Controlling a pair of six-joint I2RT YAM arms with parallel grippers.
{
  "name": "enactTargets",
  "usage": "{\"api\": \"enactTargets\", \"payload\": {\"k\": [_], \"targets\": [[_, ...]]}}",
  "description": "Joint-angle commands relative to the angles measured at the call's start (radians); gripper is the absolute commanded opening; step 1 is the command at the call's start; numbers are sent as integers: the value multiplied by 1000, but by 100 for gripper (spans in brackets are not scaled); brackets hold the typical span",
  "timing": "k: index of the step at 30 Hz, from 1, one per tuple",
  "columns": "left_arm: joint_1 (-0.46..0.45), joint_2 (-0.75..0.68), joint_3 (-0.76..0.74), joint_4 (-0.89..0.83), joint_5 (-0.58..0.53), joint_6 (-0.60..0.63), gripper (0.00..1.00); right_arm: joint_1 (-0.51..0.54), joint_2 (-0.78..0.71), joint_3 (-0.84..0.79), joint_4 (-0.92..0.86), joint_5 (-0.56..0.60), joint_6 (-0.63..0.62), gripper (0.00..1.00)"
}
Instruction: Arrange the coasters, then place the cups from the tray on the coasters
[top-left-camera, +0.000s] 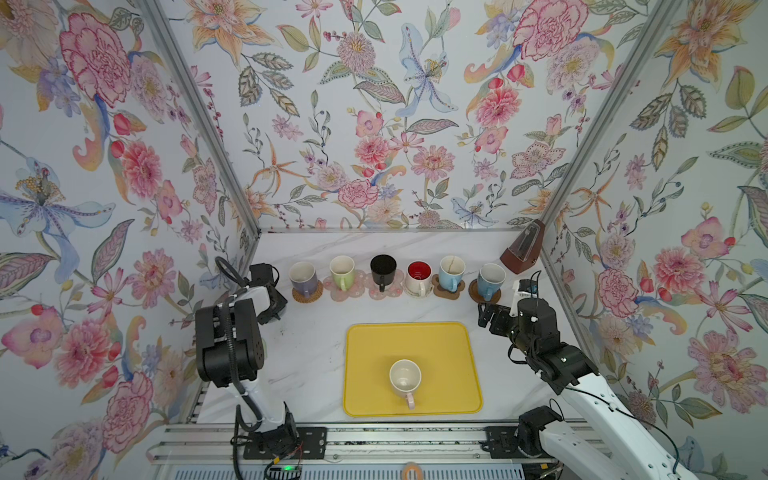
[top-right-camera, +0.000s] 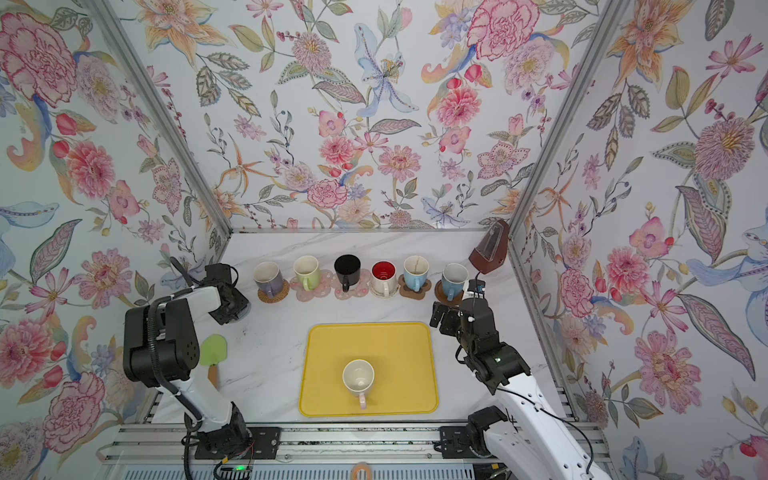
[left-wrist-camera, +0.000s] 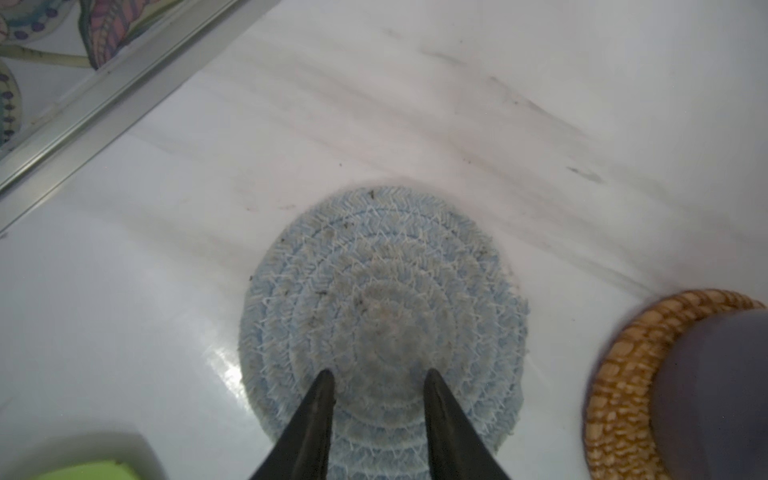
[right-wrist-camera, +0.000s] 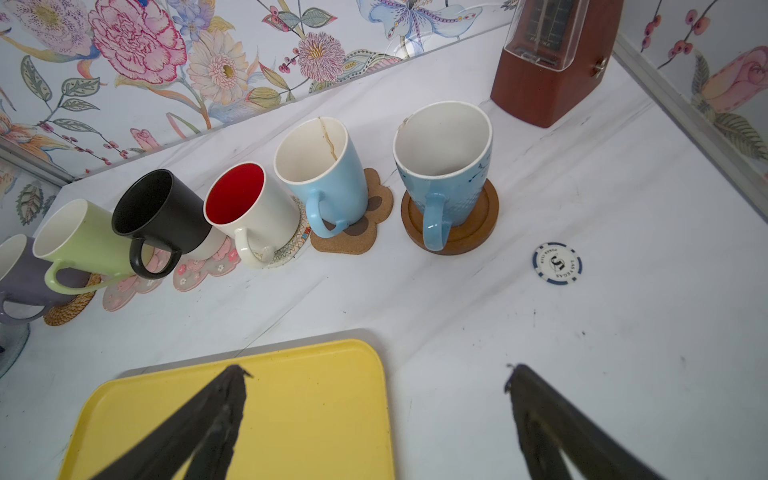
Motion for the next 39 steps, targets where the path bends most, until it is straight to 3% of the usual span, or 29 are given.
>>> {"api": "enactTargets", "payload": {"k": [1,17,23,28,33,36,39], "targets": [[6,82,23,-48,38,20,38,-4,-1,20,-11,-8,19,99],[-44,126,76,-7,116,11,37,-4,9,38,-25,-3,35,99],[-46,69,46,21,135,4,39,-5,-1,38,-29,3,33,99],[-45,-39,53,-13,135,18,41,-6,0,43,-32,3,31,99],[-51,-236,51,-83,145,45,46,-8,2,48,-32,9,24,99],[-88,-364,53,-161,131,71,50,-10,12,51,-32,16,14,99],[-189,-490,24,-231,66,86,54,-13,27,58,-31,22,5,99]]}}
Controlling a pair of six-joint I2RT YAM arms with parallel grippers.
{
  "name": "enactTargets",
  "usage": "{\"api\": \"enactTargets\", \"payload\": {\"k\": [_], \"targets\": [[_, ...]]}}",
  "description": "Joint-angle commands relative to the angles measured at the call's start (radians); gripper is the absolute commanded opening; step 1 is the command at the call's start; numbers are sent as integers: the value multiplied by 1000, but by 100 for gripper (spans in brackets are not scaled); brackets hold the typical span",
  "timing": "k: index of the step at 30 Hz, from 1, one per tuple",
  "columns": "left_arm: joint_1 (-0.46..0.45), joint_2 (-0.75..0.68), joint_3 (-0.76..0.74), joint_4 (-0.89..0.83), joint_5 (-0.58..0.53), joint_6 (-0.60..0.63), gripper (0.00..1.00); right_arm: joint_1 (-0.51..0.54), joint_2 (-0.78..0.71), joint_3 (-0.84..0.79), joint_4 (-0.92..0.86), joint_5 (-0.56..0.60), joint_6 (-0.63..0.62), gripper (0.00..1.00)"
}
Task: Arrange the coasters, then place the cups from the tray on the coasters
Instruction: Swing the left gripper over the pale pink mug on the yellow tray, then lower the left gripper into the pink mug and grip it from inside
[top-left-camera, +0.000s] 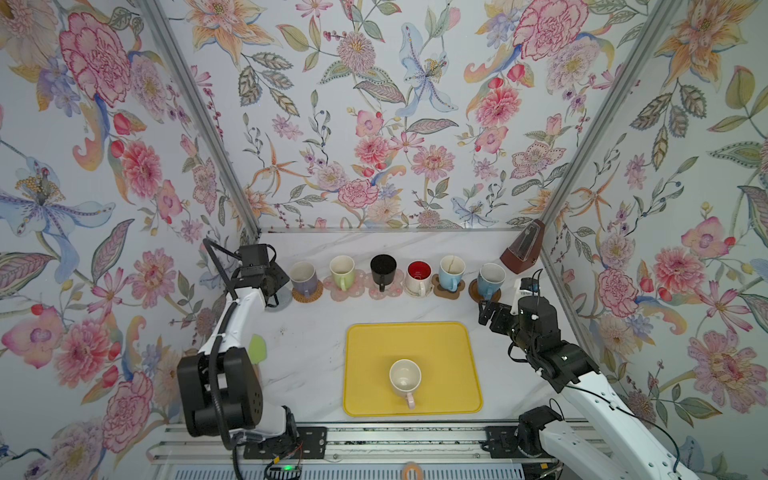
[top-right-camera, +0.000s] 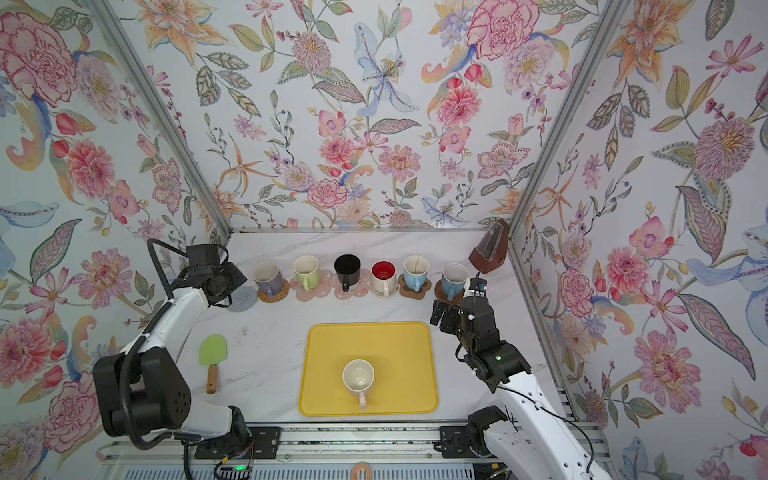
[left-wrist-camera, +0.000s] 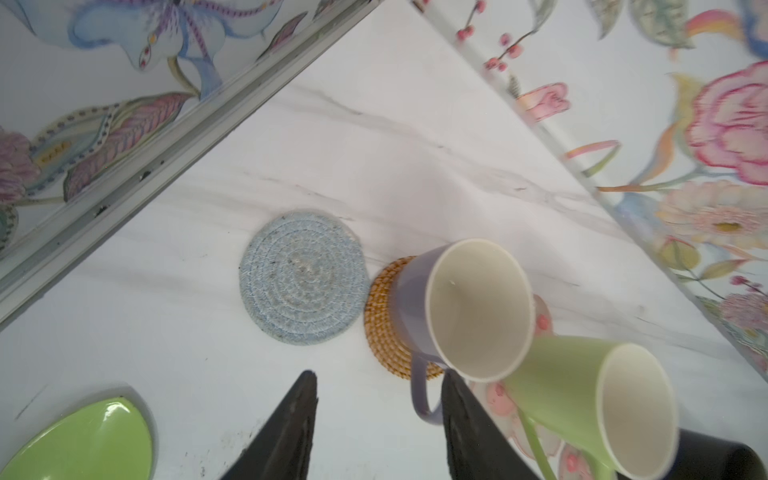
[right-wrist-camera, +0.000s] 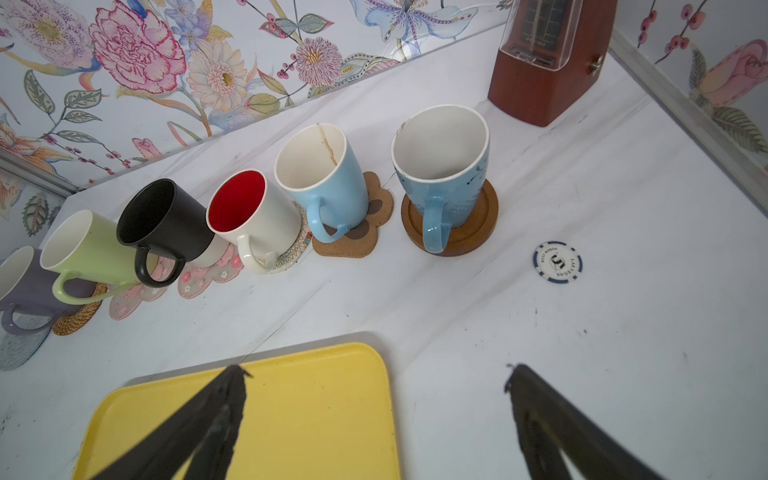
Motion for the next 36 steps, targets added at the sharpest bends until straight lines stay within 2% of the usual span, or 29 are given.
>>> {"api": "enactTargets", "payload": {"k": [1,4,8,14,20,25,31,36], "targets": [[-110,-102,-39,-150,-68,32,55,-10,22,38,-21,19,-21,99],[-225,-232,-122,-216,-85,-27,58,-13,47,53,-20,14,-23,99],[-461,-398,-208,-304,-175,-174,62,-16,73,57,-3,12,-28,99],[-810,-506,-258,-393,-291,-412,66,-19,103,50,11,6,-53,99],[-1185,-457,-215,-467,-433,-641,67,-22,82,21,11,-12,-66,99],[-1426,-357,-170,-515,-487,-813,68,-25,53,3,7,-21,-82,99],[-1630,-198,-88,-551,-503,-962,68,-30,49,6,7,-49,-104,99],[-1728,-92,-26,-560,-490,-1026,69,-30,71,3,17,-83,-127,99]]}}
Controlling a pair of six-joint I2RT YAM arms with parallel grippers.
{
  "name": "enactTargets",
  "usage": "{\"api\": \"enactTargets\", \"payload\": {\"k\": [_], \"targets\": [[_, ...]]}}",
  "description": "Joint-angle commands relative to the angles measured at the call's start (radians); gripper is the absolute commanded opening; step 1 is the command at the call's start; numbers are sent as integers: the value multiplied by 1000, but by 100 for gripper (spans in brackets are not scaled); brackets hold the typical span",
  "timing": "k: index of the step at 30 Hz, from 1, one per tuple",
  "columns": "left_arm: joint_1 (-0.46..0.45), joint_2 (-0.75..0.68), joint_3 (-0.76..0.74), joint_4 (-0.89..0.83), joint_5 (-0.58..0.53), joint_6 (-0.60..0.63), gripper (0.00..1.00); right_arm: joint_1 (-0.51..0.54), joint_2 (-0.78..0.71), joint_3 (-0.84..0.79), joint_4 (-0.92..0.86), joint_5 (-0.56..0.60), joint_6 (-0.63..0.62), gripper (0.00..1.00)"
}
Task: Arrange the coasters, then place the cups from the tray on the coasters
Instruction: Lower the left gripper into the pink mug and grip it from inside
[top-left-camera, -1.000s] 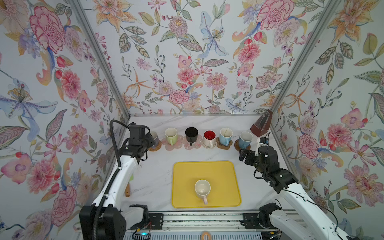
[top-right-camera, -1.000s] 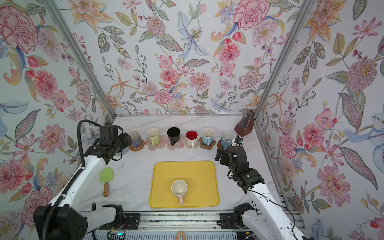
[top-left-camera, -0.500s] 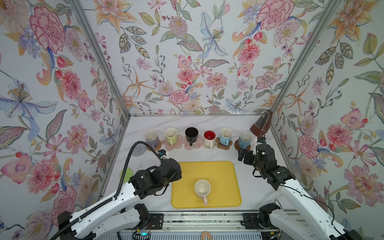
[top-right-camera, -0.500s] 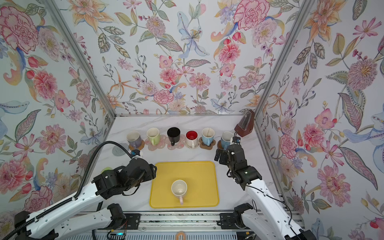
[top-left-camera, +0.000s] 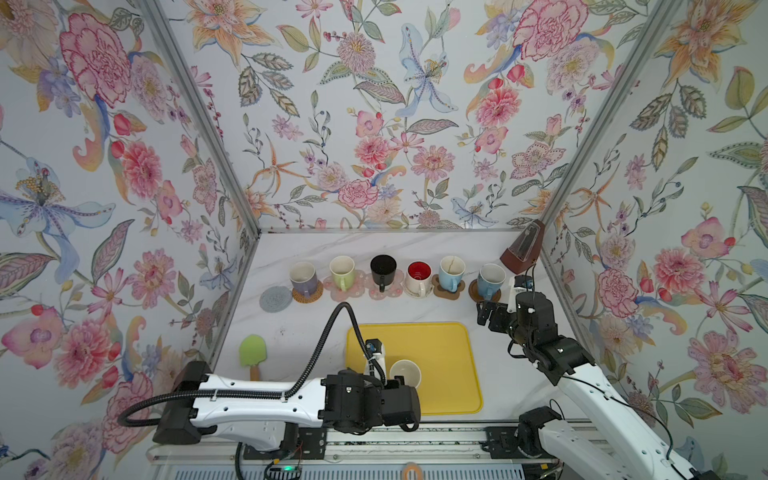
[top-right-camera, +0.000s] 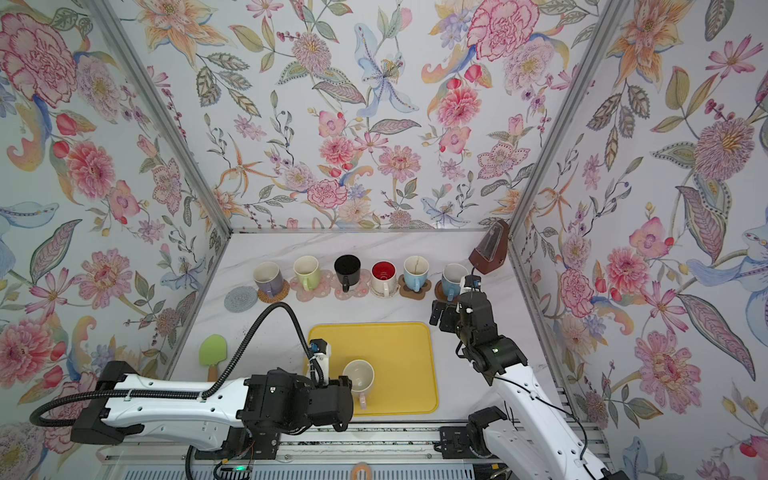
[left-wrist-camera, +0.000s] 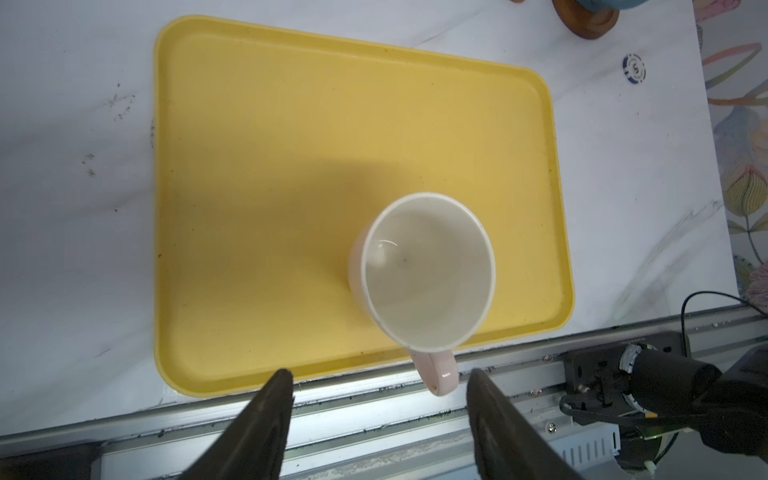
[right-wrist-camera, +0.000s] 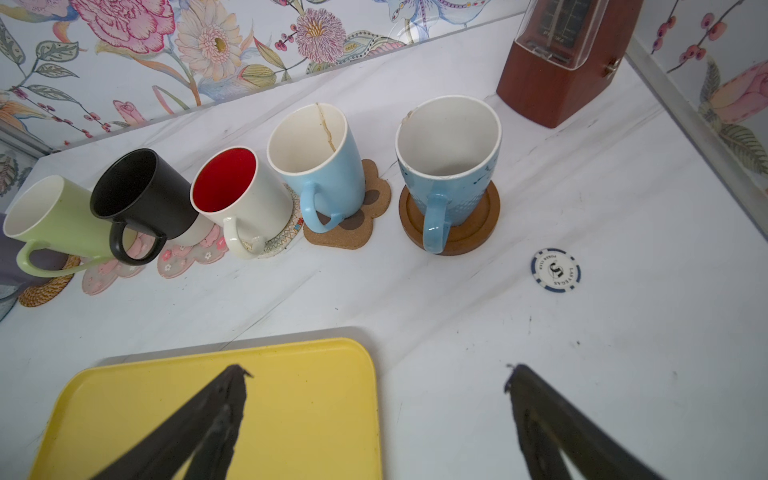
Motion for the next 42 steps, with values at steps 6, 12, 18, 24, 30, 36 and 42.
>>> {"api": "enactTargets", "payload": {"k": [6,12,18,24,30,36,42], "targets": [[-62,171,102,-56,20,-96,69,-6,27,-25,38,-67,-53,99],[-58,229,93,3,48,-88,69,-7,13,-45,64,-98,-50,99],[-40,266,86,34,77,-72,66,-7,-16,-61,68,-117,-45,99],[6,292,76,93,119,-12,63,-8,-35,-75,67,-122,-43,99],[45,347,71,106,152,24,57,-10,-37,-74,67,-120,-44,99],[82,349,31,137,168,46,53,-11,-33,-81,72,-120,-43,99],[128,353,18,143,170,77,47,-16,-23,-77,74,-126,-45,99]]}}
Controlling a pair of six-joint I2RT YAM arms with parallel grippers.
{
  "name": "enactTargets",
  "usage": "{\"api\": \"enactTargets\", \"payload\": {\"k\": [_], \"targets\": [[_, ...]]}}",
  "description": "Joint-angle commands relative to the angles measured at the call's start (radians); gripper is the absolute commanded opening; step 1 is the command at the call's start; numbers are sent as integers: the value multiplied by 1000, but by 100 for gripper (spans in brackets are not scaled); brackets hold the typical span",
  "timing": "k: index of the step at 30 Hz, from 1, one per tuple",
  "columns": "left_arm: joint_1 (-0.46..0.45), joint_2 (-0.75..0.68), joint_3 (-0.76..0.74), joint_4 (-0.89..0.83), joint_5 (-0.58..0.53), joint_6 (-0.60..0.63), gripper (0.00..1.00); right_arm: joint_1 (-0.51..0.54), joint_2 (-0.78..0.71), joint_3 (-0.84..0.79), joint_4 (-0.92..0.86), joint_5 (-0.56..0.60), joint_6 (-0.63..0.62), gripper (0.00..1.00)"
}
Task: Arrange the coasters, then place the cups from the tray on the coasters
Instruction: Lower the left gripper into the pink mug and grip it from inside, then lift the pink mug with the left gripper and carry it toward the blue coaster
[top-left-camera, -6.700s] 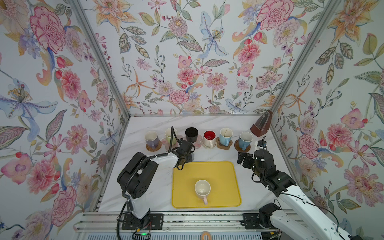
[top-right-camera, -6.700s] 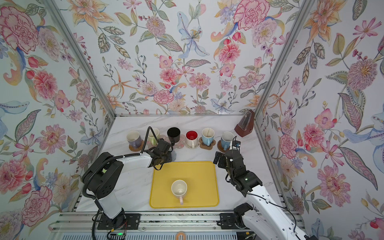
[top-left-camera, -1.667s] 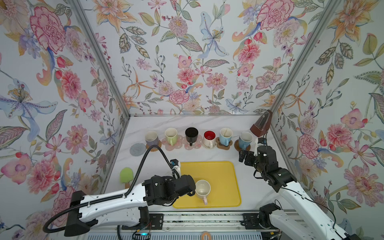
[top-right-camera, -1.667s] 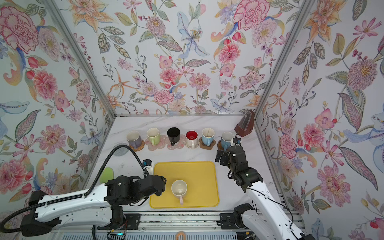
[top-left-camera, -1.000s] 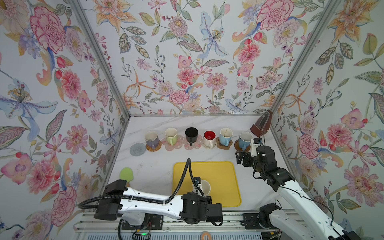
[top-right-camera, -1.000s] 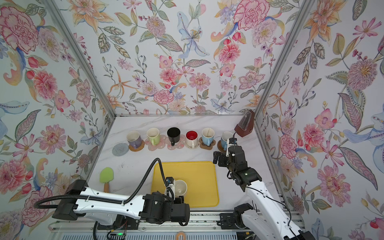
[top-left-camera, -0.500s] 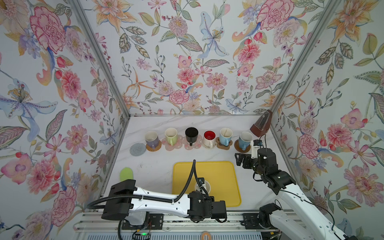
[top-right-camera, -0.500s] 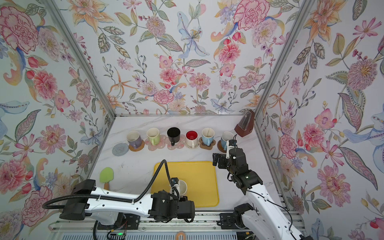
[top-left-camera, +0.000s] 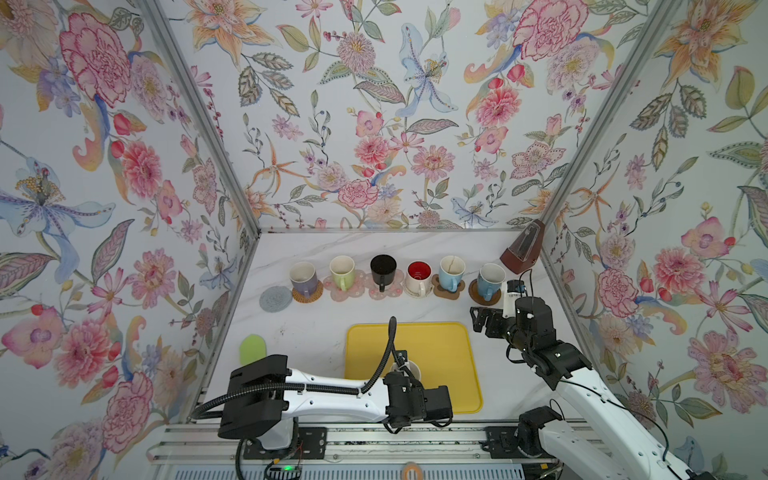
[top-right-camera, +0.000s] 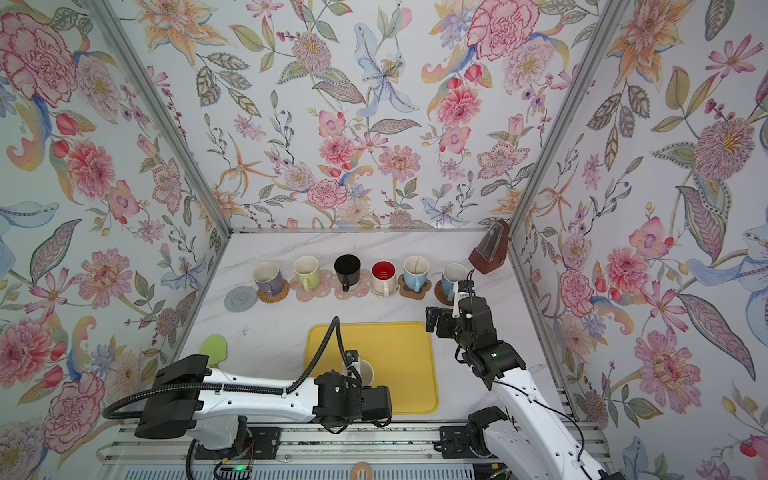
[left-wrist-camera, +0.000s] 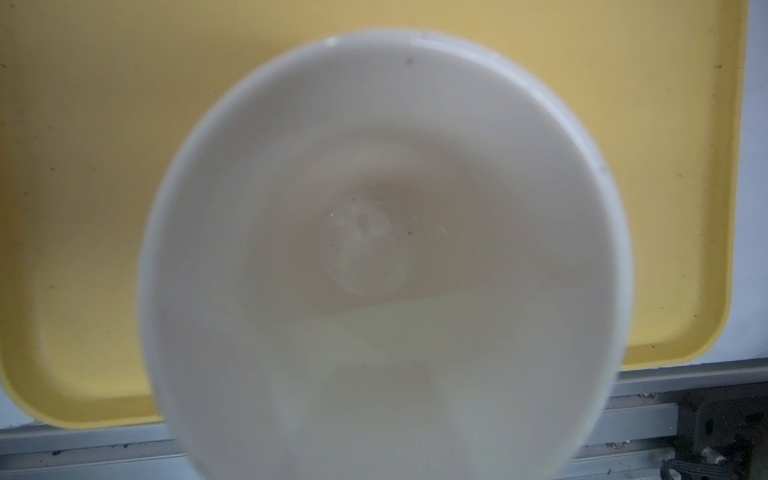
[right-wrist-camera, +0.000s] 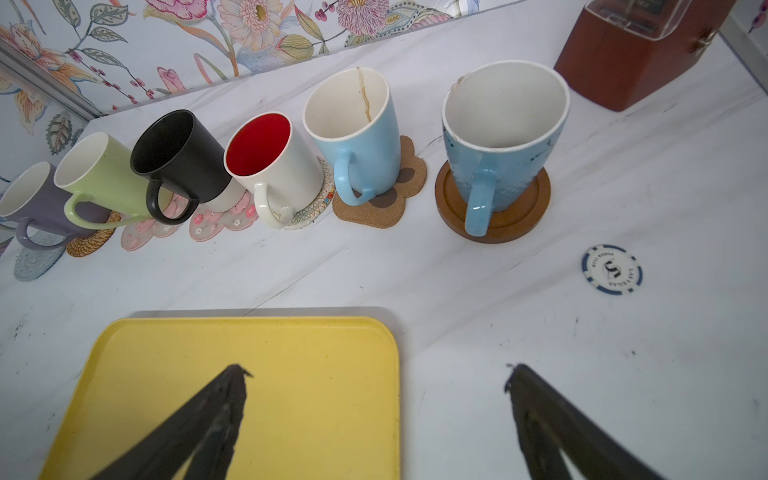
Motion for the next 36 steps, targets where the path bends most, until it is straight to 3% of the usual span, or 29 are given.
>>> {"api": "enactTargets", "payload": {"k": [1,15,25,29,36], "targets": [[31,8,-27,1,1,38,45,-8,3,-8,19,-14,-6,99],[50,-6,-26,-61,-2,50,19,-14,3,-9,20,-21,-4,99],[55,-36,1,-140,-62,53,0,-15,1,-9,21,-25,-2,99],[54,-36,34,-211,-111,46,0,-15,2,-9,21,-27,1,99],[102,-175,14,-295,-186,50,0,-15,6,-1,16,-28,4,99]]}}
